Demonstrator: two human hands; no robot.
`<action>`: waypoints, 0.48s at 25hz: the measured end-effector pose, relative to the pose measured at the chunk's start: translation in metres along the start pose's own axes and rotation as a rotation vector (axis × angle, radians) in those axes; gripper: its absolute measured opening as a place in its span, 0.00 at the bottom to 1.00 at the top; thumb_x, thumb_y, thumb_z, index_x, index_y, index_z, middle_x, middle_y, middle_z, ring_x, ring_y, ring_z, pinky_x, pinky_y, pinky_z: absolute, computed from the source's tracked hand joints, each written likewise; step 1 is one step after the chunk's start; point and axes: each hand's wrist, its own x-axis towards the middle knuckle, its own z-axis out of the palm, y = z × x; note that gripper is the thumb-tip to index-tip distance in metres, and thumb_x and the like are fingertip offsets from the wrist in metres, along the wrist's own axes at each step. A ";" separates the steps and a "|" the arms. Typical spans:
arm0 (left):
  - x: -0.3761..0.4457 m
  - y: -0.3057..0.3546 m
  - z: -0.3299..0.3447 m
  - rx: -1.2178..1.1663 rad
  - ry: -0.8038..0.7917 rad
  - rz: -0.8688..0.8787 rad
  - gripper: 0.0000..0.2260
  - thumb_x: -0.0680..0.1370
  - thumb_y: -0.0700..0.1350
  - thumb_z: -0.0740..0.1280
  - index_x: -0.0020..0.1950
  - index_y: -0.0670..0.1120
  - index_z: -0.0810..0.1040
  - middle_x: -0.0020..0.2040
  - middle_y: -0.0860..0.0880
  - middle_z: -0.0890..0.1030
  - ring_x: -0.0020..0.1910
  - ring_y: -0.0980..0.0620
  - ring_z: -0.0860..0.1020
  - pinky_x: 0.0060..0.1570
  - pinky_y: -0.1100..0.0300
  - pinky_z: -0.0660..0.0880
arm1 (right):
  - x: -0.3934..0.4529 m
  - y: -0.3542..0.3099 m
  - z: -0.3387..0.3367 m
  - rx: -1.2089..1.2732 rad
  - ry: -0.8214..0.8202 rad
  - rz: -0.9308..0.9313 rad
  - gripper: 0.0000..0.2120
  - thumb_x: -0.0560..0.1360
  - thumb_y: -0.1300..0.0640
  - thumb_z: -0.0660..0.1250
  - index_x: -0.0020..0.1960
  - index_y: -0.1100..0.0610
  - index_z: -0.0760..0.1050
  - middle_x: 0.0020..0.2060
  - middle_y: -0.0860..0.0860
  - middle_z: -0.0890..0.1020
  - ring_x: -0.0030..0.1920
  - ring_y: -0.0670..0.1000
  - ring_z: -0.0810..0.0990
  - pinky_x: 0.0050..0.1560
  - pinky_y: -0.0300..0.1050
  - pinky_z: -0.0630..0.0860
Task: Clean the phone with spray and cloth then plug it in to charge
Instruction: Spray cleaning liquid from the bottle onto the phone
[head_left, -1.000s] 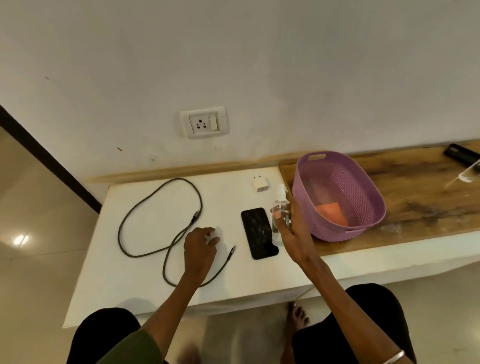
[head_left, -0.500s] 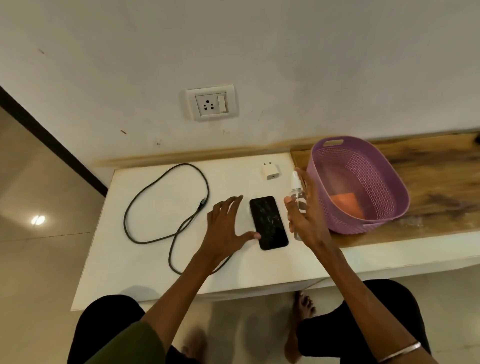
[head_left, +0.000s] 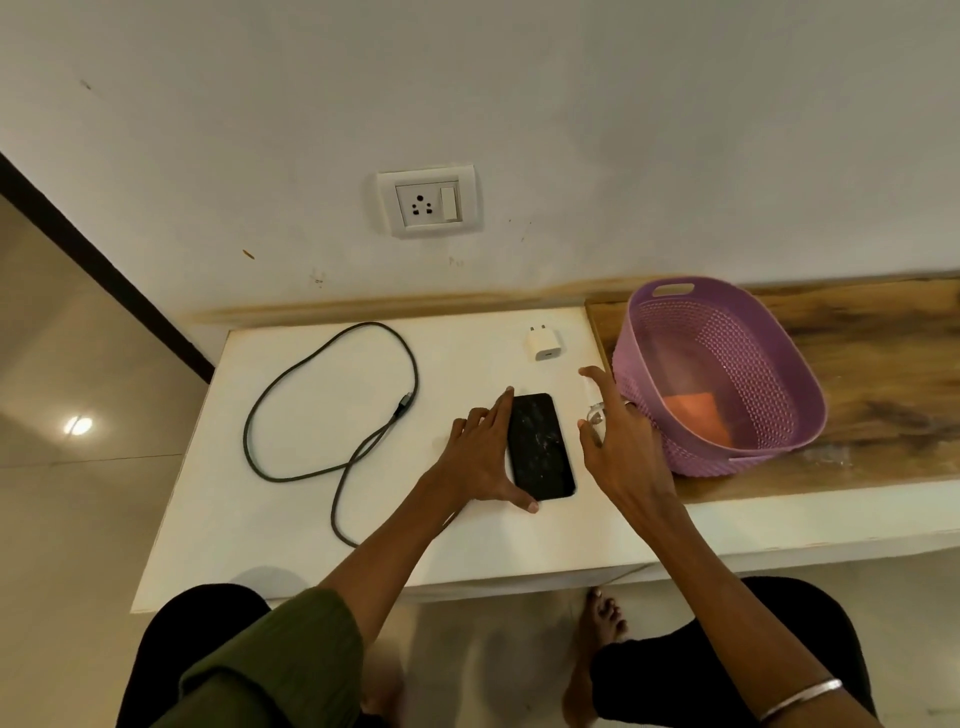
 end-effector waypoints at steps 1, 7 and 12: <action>0.001 -0.001 -0.001 -0.001 -0.006 -0.007 0.68 0.54 0.70 0.78 0.79 0.52 0.36 0.78 0.46 0.57 0.75 0.43 0.59 0.74 0.43 0.54 | -0.001 0.001 0.001 -0.040 0.007 -0.010 0.30 0.78 0.57 0.67 0.75 0.46 0.58 0.50 0.53 0.83 0.42 0.51 0.82 0.47 0.45 0.82; 0.002 -0.005 -0.003 -0.023 -0.012 -0.017 0.70 0.53 0.70 0.78 0.78 0.53 0.35 0.79 0.47 0.56 0.76 0.43 0.59 0.75 0.41 0.54 | -0.005 0.005 0.003 -0.156 -0.039 0.015 0.25 0.80 0.54 0.63 0.74 0.49 0.60 0.50 0.54 0.83 0.44 0.52 0.82 0.49 0.46 0.82; 0.002 -0.006 -0.001 -0.006 -0.004 -0.017 0.70 0.52 0.71 0.78 0.79 0.52 0.36 0.80 0.46 0.56 0.76 0.43 0.58 0.74 0.43 0.55 | -0.017 0.002 -0.005 -0.179 -0.028 0.048 0.24 0.79 0.58 0.62 0.73 0.49 0.59 0.48 0.57 0.82 0.44 0.57 0.82 0.48 0.56 0.82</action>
